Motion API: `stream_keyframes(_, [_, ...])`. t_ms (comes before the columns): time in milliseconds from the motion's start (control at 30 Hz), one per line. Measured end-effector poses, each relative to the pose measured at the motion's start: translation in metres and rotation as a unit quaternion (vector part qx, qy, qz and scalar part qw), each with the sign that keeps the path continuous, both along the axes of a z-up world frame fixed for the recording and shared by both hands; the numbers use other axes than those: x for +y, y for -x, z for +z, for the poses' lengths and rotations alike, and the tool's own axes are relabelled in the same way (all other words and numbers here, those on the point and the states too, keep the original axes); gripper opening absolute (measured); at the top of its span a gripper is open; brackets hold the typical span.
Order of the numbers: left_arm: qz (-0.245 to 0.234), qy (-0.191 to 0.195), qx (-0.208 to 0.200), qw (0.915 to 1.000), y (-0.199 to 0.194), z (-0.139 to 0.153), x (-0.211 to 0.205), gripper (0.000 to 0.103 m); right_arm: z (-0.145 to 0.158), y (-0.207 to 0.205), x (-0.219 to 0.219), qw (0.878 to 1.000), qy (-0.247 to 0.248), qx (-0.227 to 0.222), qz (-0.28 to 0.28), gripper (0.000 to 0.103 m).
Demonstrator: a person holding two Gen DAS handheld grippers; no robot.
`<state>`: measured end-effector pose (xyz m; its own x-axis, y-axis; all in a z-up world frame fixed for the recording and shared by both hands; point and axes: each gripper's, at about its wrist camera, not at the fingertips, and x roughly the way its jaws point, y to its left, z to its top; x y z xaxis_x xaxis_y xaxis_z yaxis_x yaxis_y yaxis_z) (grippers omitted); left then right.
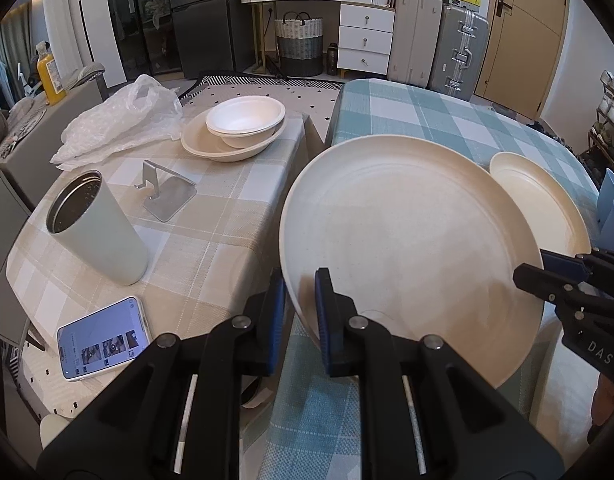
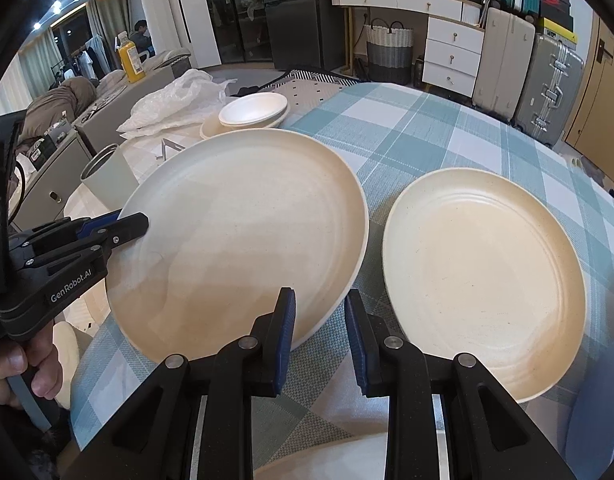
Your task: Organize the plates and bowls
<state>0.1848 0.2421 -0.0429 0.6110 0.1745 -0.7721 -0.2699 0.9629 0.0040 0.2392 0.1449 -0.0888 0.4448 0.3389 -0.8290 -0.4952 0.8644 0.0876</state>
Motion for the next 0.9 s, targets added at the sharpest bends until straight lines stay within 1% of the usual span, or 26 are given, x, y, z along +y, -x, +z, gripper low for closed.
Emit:
stream_keyframes(233, [0.000, -0.010, -0.015, 0.9998, 0.018, 0.021, -0.020, 0.012, 0.018, 0.019, -0.014, 1.000, -0.012, -0.018, 0.001, 0.026])
stream_keyframes(467, [-0.010, -0.022, -0.030, 0.9993, 0.032, 0.044, -0.051, 0.013, 0.039, 0.042, -0.038, 0.999, -0.022, -0.039, -0.006, 0.026])
stream_keyframes(633, [-0.019, -0.027, -0.040, 0.9987, 0.041, 0.056, -0.076, 0.013, 0.052, 0.058, -0.059, 0.998, -0.027, -0.052, -0.015, 0.026])
stream_keyframes(900, [-0.032, -0.032, -0.046, 0.9980, 0.056, 0.067, -0.115, 0.014, 0.064, 0.079, -0.088, 0.997, -0.030, -0.064, -0.029, 0.026])
